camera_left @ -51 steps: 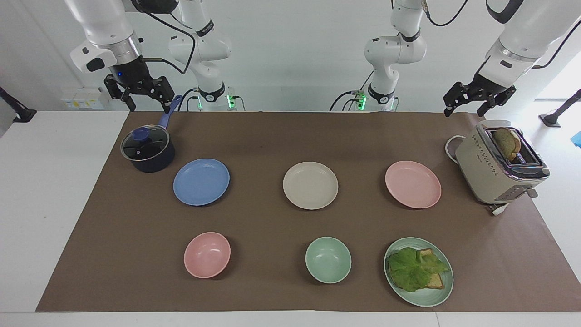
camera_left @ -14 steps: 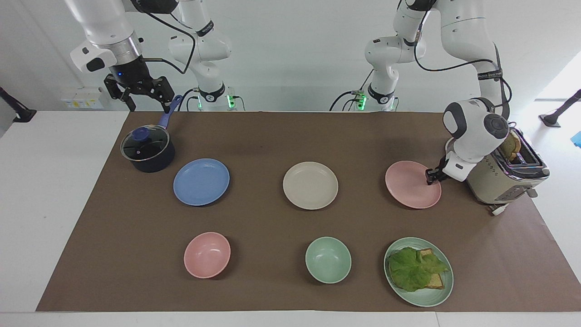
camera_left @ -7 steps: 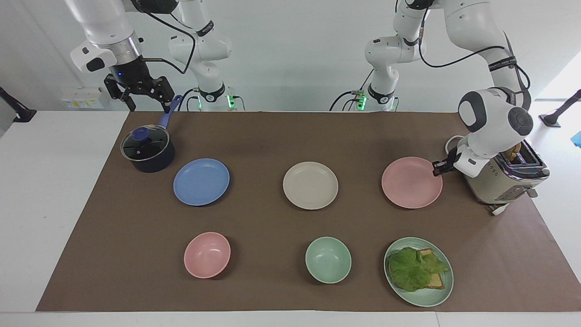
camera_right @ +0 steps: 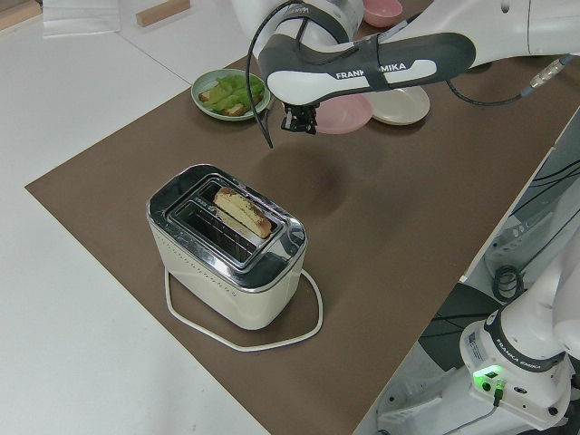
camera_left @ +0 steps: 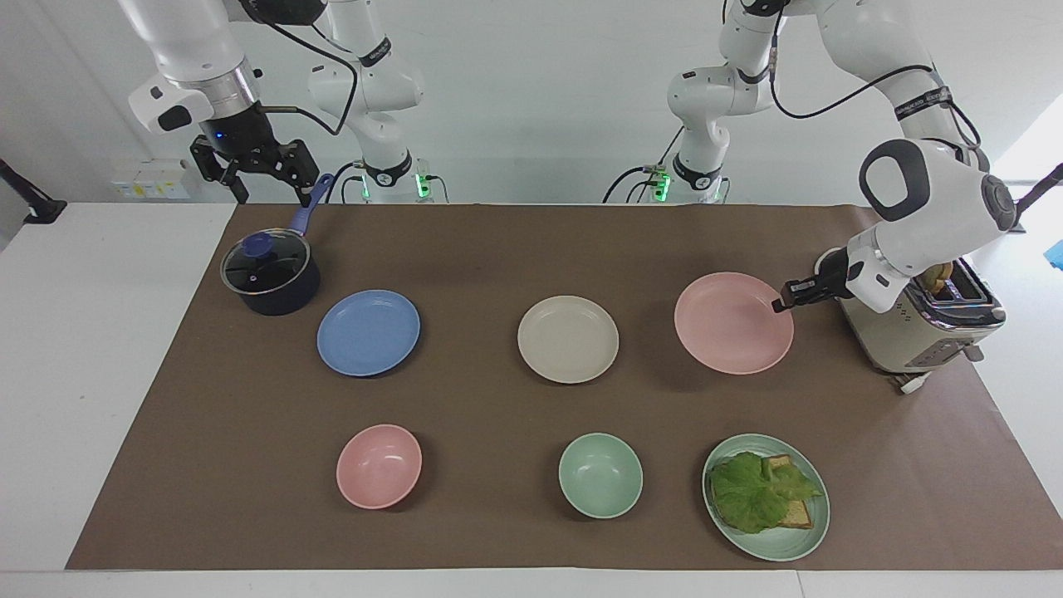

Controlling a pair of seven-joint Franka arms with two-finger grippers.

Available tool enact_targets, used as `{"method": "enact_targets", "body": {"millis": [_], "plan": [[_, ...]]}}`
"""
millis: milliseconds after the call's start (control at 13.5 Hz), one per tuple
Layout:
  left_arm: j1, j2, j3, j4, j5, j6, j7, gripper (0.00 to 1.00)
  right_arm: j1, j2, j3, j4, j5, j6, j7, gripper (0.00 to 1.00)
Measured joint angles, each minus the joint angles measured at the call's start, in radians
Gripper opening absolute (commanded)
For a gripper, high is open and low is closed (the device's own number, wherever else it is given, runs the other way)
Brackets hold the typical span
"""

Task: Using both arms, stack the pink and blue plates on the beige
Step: 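Lift the pink plate with the left gripper onto the beige plate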

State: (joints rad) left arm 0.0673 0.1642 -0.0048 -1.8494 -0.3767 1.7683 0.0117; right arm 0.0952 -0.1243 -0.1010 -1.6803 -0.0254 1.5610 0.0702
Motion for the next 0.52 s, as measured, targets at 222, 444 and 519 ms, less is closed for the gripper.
{"method": "enact_targets", "body": {"millis": [222,444,519], "plan": [[-0.08,-0.006,-0.008,-0.024,-0.084,0.049,-0.049,0.0,0.0,0.0,0.0,0.0,0.0,0.0,0.0,1.0],[-0.222,-0.019,-0.012,-0.062,-0.099,0.151,-0.198,0.0,0.0,0.0,0.0,0.0,0.0,0.0,0.0,1.0],[-0.268,-0.024,-0.013,-0.072,-0.102,0.182,-0.244,0.0,0.0,0.0,0.0,0.0,0.0,0.0,0.0,1.0]]}}
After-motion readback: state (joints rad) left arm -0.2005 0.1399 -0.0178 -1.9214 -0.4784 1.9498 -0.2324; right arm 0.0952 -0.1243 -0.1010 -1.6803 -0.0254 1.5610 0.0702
